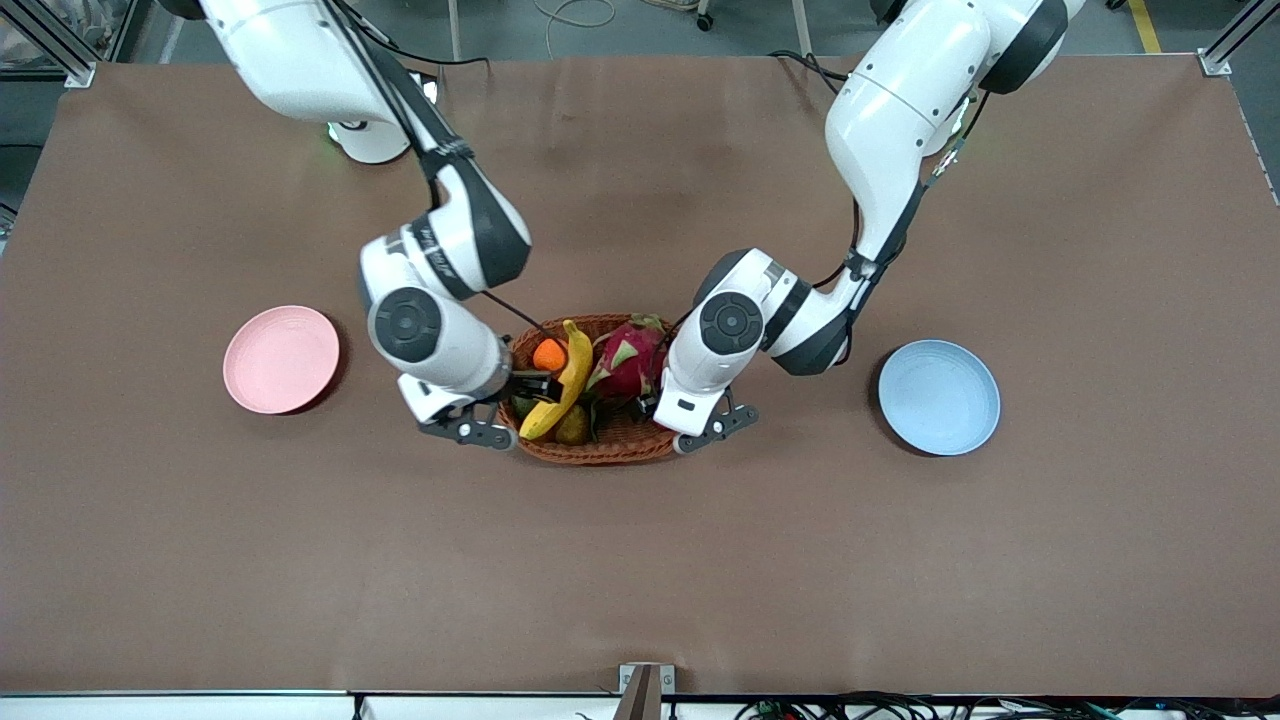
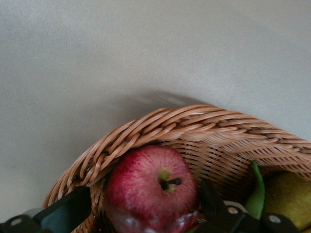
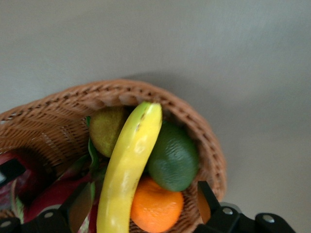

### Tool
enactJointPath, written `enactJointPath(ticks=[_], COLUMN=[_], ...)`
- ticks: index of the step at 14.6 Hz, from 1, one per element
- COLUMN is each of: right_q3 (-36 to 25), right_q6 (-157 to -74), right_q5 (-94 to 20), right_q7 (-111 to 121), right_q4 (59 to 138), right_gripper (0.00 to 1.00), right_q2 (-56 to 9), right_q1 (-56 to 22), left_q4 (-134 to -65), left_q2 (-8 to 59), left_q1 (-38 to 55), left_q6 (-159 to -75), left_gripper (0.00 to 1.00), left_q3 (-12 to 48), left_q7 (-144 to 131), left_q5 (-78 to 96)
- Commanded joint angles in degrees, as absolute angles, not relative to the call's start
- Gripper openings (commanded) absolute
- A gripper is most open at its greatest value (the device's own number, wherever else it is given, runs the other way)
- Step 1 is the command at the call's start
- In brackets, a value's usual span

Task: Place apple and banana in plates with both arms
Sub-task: 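Grasp the red apple with the left gripper while the right gripper grasps the banana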

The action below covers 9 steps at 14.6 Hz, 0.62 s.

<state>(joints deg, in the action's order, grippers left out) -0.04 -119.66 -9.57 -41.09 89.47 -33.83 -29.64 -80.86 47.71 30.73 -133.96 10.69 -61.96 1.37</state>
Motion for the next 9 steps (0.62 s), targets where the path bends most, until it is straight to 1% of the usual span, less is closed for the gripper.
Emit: enactJointPath(ticks=[1, 4, 6, 8, 9], right_q3=[-0.53, -0.53, -0.53, -0.53, -0.53], right_q6=[-119.71, -119.79, -120.32, -121.46, -122.25], right_q5=[-10.02, -10.20, -10.72, -11.95, -12.04], right_q7=[-47.53, -52.11, -52.91, -52.91, -52.91], right_q4=[87.89, 87.80, 87.45, 87.45, 87.36], right_gripper=[0.92, 0.81, 0.76, 0.74, 0.74], right_q2=[-36.47, -37.53, -37.97, -38.32, -38.49], right_q1=[-30.58, -31.11, -31.03, -31.03, -31.11], left_q4=[-79.28, -79.19, -79.19, -79.28, -79.28], left_q2=[49.31, 48.69, 48.51, 49.13, 49.22], left_q1=[31.99, 31.99, 32.08, 33.04, 33.05], left_q6=[-135.09, -134.56, -134.38, -134.38, -134.38], left_gripper=[1.00, 1.00, 1.00, 0.99, 0.95], left_q3=[10.11, 10.11, 10.11, 9.93, 9.93], left_q7=[-63.19, -63.11, -63.19, -63.28, -63.28], left_q5=[1.93, 1.85, 1.93, 1.58, 1.50])
